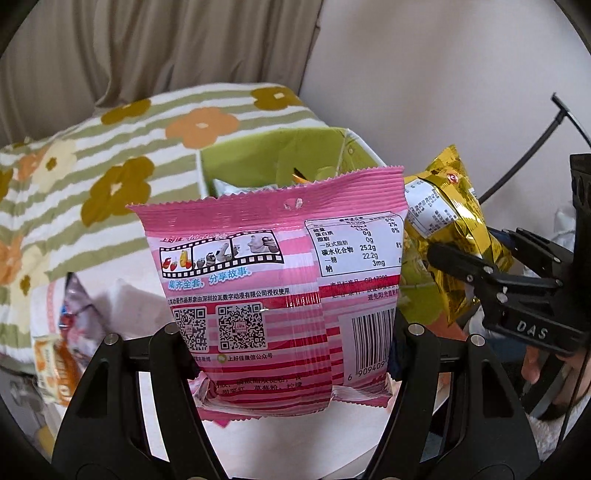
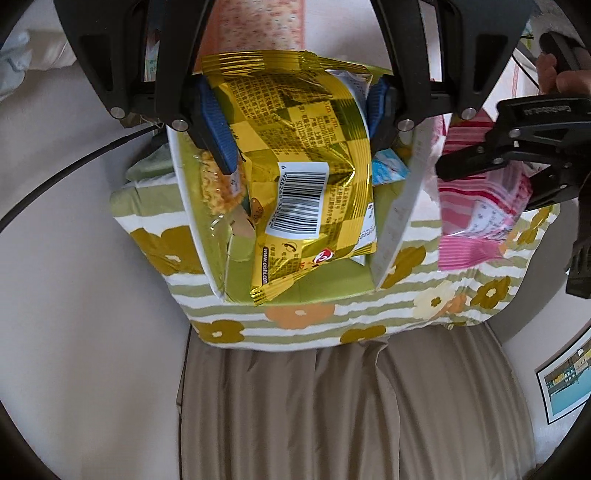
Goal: Organize snacks
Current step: 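Carry the pink and gold packets into the box and open both tools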
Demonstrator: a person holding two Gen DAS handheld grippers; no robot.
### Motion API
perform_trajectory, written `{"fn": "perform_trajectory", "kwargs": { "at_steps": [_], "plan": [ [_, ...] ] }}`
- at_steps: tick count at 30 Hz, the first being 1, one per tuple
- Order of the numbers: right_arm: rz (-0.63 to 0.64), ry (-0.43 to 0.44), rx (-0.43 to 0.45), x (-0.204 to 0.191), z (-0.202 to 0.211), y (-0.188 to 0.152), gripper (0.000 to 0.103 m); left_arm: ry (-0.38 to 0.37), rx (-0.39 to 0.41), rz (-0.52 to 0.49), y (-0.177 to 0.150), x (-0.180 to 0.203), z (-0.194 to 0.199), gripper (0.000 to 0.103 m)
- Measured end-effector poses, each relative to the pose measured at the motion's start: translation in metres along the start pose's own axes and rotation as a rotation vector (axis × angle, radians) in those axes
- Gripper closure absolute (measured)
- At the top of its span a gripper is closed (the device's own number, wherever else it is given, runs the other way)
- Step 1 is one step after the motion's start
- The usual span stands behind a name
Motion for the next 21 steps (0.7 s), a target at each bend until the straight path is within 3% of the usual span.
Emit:
{"fn": "perform_trajectory", "kwargs": {
  "at_steps": [9,10,13,21],
  "plan": [
    [-0.045,0.033,-0.041,0.032,-0.020,0.004,0.045,0.054,-0.082,-0.035,0.010,0.027,-0.047,0.035],
    [-0.057,0.031,-0.045,0.035,-0.022,0.003,0.045,0.070,-0.094,-0.046,0.010,0.030,-0.053,0.032],
    [-0.093,0.031,-0.057,0.040,-0.027,0.003,0.045,0.111,-0.123,-0.088,0.012,0.035,-0.063,0.007],
    [-0.132,0.037,-0.065,0.044,-0.033,0.006,0.045,0.150,-0.112,-0.143,0.006,0.033,-0.054,0.006]
  ]
}}
Point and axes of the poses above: each gripper's, at about its wrist camera, not at the fingertips, and z roughly against the way its jaws point, x to its right, y to its top, the point moved 1 cm from there along -z, roughly the way its jaws point, and after that the axes turned 1 degree about z, right-handed, at the moved point
